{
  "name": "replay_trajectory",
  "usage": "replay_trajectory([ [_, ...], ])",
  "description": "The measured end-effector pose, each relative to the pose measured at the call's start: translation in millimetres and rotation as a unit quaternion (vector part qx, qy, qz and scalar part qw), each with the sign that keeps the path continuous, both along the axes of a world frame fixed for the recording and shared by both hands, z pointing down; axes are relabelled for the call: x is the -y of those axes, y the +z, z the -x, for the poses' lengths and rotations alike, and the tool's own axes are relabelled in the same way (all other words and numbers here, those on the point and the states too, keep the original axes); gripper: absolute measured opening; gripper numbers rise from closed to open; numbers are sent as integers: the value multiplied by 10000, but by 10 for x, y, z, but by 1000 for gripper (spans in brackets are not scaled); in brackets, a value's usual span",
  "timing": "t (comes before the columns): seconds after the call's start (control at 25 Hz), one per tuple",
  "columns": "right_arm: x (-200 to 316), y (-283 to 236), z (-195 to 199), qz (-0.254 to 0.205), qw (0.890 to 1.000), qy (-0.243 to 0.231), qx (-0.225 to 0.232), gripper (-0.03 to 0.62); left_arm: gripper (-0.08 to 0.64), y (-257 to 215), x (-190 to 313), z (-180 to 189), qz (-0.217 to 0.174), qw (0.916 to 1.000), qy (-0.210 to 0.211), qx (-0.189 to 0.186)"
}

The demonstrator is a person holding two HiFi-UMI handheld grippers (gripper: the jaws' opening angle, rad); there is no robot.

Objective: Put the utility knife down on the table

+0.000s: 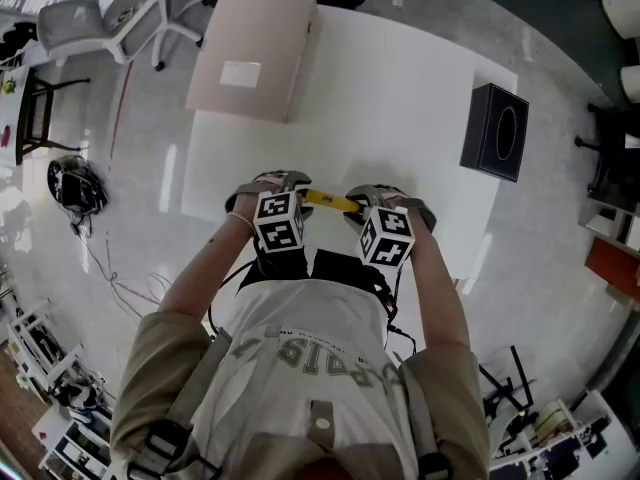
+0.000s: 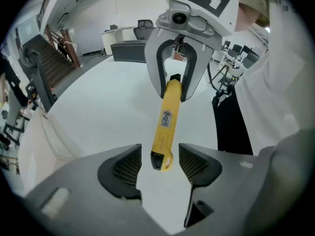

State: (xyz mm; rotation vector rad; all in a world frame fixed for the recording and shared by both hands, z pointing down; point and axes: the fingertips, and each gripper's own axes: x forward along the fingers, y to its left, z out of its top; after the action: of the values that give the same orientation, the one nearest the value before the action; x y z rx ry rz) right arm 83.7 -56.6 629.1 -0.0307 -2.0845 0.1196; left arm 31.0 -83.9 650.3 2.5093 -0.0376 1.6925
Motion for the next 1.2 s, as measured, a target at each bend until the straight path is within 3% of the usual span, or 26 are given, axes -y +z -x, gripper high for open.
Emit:
replay_trajectory([
  [0.12, -20, 47, -12, 37, 10000, -17, -65, 137, 245, 45, -24, 98, 127, 9998, -171, 41],
  [0.52, -29, 155, -57, 49, 9997, -8, -219, 137, 236, 225, -69, 212, 101, 9995, -135, 263],
  [1.04, -47, 295, -84, -11, 9992, 165, -356, 137, 187, 273, -49, 119, -42, 9981, 324, 519],
  [1.2, -69, 334, -82, -3, 9991, 194, -385, 137, 160, 273, -68, 124, 69, 9984, 274, 495],
])
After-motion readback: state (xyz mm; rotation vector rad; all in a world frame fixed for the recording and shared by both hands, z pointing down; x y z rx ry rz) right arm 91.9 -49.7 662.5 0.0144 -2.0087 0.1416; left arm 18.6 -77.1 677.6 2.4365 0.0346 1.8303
